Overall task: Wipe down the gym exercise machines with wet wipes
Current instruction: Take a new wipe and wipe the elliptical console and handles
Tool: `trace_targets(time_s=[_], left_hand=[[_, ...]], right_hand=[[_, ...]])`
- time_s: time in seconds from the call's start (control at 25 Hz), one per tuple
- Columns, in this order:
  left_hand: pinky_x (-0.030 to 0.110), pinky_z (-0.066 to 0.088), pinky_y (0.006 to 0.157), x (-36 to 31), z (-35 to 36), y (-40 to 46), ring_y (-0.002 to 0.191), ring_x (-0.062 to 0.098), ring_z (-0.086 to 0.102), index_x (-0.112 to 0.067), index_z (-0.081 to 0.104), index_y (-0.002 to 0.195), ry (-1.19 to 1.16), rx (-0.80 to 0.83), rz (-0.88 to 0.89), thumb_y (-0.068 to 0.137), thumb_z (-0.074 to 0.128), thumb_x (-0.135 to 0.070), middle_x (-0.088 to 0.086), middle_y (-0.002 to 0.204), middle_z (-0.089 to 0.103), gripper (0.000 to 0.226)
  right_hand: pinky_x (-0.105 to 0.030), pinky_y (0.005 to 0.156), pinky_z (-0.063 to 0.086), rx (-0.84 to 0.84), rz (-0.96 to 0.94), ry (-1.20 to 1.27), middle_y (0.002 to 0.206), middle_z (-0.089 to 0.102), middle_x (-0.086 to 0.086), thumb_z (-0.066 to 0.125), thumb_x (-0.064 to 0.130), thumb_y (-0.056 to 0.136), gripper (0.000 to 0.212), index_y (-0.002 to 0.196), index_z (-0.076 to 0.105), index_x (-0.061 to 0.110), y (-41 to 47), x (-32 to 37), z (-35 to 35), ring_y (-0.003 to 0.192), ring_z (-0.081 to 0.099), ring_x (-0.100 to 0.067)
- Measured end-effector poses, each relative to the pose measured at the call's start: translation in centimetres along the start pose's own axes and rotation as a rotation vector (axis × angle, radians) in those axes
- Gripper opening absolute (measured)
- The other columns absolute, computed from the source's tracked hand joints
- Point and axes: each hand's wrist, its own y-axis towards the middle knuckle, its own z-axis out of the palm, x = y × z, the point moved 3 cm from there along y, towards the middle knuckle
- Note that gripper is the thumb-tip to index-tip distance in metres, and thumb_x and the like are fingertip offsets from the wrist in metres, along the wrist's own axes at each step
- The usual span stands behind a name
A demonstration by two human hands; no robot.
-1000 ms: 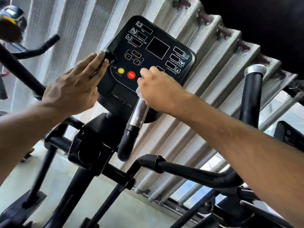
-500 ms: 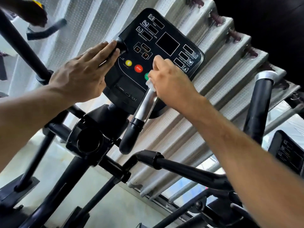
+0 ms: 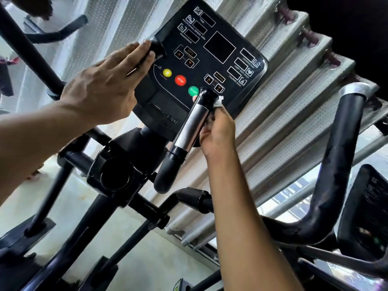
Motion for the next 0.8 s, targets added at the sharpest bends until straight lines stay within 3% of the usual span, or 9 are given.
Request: trace_targets(time_s=[0.12, 0.28, 0.36, 0.52, 0.64, 0.72, 0.8], left_hand=[[0.053, 0.033, 0.122, 0.3, 0.2, -0.1, 0.158, 0.03, 0.02, -0.007, 0.015, 0.165, 0.023, 0.005, 0.019, 0.096, 0.053, -0.012, 0.011, 0.174, 0.009, 0.079], [0.045, 0.026, 0.124, 0.2, 0.1, 0.0, 0.158, 0.028, 0.021, -0.007, 0.016, 0.165, 0.034, -0.012, 0.028, 0.095, 0.051, -0.009, 0.01, 0.174, 0.01, 0.078], [0.043, 0.025, 0.124, 0.1, 0.0, -0.1, 0.158, 0.027, 0.023, -0.007, 0.018, 0.165, 0.043, -0.029, 0.02, 0.094, 0.05, -0.008, 0.01, 0.174, 0.013, 0.077], [0.042, 0.027, 0.122, -0.1, -0.2, -0.1, 0.158, 0.026, 0.023, -0.007, 0.019, 0.164, 0.054, -0.036, 0.019, 0.093, 0.049, -0.007, 0.009, 0.173, 0.014, 0.077], [0.047, 0.037, 0.116, -0.3, -0.5, 0.1, 0.159, 0.025, 0.02, -0.007, 0.018, 0.164, 0.046, 0.001, 0.009, 0.094, 0.051, -0.008, 0.008, 0.174, 0.012, 0.078], [0.045, 0.034, 0.117, -0.3, -0.4, 0.0, 0.159, 0.025, 0.019, -0.007, 0.017, 0.165, 0.044, 0.011, 0.006, 0.095, 0.05, -0.009, 0.008, 0.174, 0.01, 0.078], [0.041, 0.031, 0.121, -0.1, -0.3, -0.1, 0.159, 0.024, 0.018, -0.008, 0.016, 0.165, 0.049, 0.01, 0.006, 0.094, 0.049, -0.009, 0.008, 0.174, 0.008, 0.078]], right_hand=[[-0.03, 0.077, 0.061, 0.208, 0.191, 0.298, 0.088, 0.073, -0.012, 0.039, 0.013, 0.106, 0.042, 0.086, 0.074, 0.001, -0.3, -1.7, 1.5, 0.078, 0.07, -0.022], [-0.031, 0.078, 0.049, 0.322, 0.3, 0.251, 0.091, 0.07, -0.011, 0.035, 0.015, 0.104, 0.042, 0.089, 0.074, 0.009, -3.0, -5.0, -0.6, 0.077, 0.062, -0.021], [-0.033, 0.08, 0.05, 0.377, 0.367, 0.162, 0.097, 0.07, -0.016, 0.038, 0.016, 0.102, 0.039, 0.094, 0.075, 0.007, -5.3, -6.5, -2.3, 0.081, 0.064, -0.024], [-0.037, 0.087, 0.051, 0.422, 0.292, 0.164, 0.1, 0.069, -0.015, 0.037, 0.028, 0.104, 0.041, 0.108, 0.071, 0.005, -4.4, -4.2, -1.5, 0.088, 0.066, -0.028], [-0.039, 0.09, 0.052, 0.386, 0.186, 0.183, 0.096, 0.067, -0.015, 0.027, 0.051, 0.107, 0.062, 0.114, 0.064, 0.001, -0.9, -0.1, 1.0, 0.086, 0.067, -0.028], [-0.038, 0.083, 0.053, 0.403, 0.173, 0.153, 0.09, 0.064, -0.012, 0.025, 0.061, 0.105, 0.068, 0.108, 0.063, 0.004, -0.6, -0.1, 1.6, 0.08, 0.064, -0.026], [-0.037, 0.077, 0.049, 0.485, 0.281, 0.197, 0.085, 0.057, -0.009, 0.026, 0.068, 0.101, 0.069, 0.097, 0.061, 0.009, -2.5, -2.4, 0.9, 0.076, 0.056, -0.024]])
